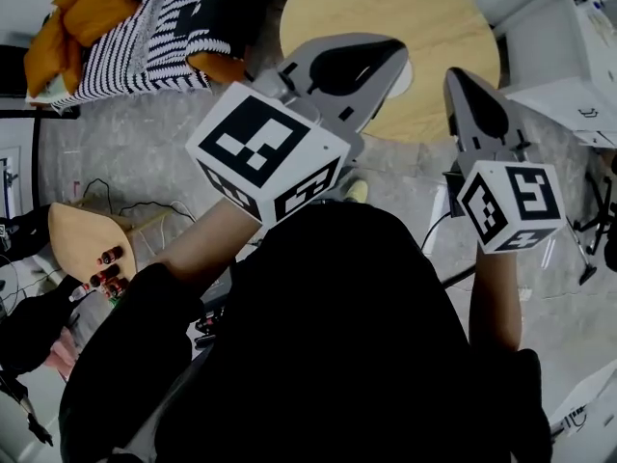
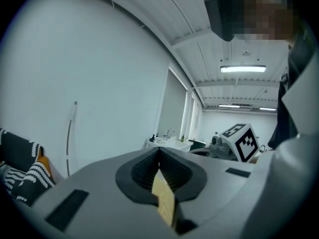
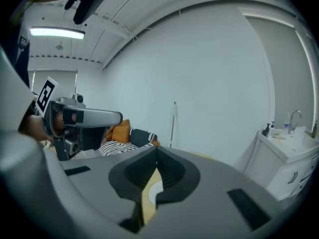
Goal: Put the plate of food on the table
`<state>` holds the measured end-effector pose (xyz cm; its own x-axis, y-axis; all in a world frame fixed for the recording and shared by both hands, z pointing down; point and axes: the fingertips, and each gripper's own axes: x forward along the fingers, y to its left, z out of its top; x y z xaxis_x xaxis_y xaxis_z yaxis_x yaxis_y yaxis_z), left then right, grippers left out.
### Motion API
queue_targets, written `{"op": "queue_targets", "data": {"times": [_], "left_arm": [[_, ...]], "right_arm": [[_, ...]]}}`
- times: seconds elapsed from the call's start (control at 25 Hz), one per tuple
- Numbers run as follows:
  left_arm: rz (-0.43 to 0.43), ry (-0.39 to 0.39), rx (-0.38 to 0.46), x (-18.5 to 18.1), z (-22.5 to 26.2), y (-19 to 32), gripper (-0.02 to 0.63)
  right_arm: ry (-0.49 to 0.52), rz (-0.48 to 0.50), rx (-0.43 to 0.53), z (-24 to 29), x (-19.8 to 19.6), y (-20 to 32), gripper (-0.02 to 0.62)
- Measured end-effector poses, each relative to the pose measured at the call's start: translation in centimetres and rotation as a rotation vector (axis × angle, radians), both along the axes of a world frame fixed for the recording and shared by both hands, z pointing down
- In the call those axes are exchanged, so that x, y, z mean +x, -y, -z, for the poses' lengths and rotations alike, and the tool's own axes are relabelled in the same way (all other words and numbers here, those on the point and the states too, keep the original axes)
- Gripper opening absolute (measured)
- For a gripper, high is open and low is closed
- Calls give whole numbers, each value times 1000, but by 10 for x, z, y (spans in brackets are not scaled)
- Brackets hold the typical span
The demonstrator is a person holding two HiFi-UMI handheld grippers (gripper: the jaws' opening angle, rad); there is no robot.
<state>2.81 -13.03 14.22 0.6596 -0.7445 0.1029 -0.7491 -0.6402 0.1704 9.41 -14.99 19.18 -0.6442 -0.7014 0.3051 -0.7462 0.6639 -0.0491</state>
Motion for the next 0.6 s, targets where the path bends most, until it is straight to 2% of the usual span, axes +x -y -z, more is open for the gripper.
{"op": "queue_targets", "data": {"times": [0.16,0.36,0.6], "left_arm": [[9,-4,43,-3,18,-6,6],[28,-4,53,-10,23,-10,6],[45,-13,66,-15,31,-17,6]], "right_arm": [[37,-36,29,20,14,-6,8],[76,-90,39,30,32,-12,9],[103,-80,43,39,31,-21,8]]}}
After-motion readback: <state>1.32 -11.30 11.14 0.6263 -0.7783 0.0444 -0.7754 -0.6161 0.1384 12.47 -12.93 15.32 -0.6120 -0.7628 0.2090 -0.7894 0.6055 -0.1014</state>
